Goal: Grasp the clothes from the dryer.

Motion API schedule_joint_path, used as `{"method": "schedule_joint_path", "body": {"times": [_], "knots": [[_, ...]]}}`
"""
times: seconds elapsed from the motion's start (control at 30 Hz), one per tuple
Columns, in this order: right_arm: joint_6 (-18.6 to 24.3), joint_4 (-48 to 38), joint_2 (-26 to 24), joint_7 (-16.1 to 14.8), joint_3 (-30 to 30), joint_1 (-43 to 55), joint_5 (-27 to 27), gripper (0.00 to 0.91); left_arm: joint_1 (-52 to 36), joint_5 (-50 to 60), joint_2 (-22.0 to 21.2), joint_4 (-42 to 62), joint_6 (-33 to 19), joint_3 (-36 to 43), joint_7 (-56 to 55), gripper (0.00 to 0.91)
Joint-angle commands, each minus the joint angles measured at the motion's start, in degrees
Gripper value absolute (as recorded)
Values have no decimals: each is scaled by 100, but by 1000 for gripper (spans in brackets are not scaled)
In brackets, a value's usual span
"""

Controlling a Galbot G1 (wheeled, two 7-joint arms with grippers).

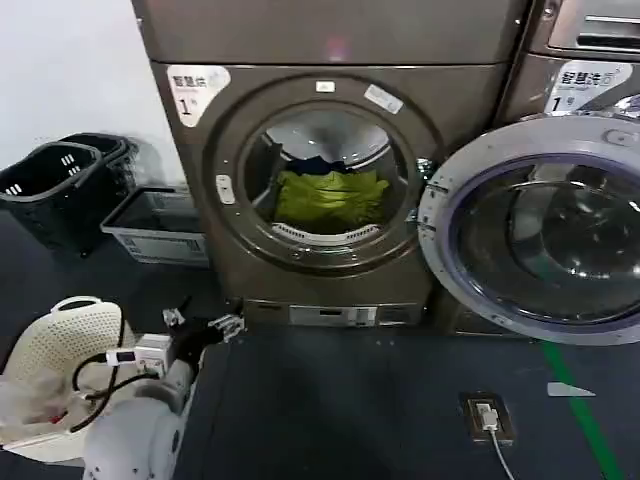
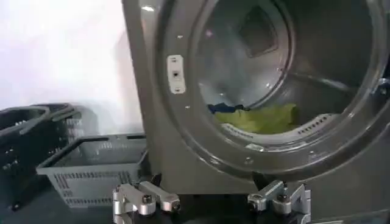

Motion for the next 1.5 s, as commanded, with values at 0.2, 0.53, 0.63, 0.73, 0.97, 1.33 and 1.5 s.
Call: {"method": "schedule_joint_path", "body": {"times": [0.2, 0.53, 0.63, 0.73, 0.97, 1.33, 1.5], "knots": [[20, -25, -5, 14, 2, 12, -7, 907, -69, -28, 40, 37, 281, 0, 5, 907], [24, -59, -13, 11, 36, 3, -23, 907, -71, -38, 23, 95, 281, 3, -21, 907], [37, -72, 0, 9, 40, 4, -31, 907, -81, -44, 24, 97, 281, 7, -14, 907], [48, -94, 6, 7, 39, 7, -36, 907, -93, -41, 16, 117, 281, 11, -5, 907], [165, -127, 20, 42, 37, 15, -44, 907, -119, -36, 3, 136, 281, 7, -1, 907], [493, -280, 29, 458, 154, 3, 320, 907, -131, -5, -7, 118, 281, 19, 43, 907], [612, -284, 21, 520, 162, 4, 350, 907, -163, 3, -6, 144, 281, 24, 105, 907]]}}
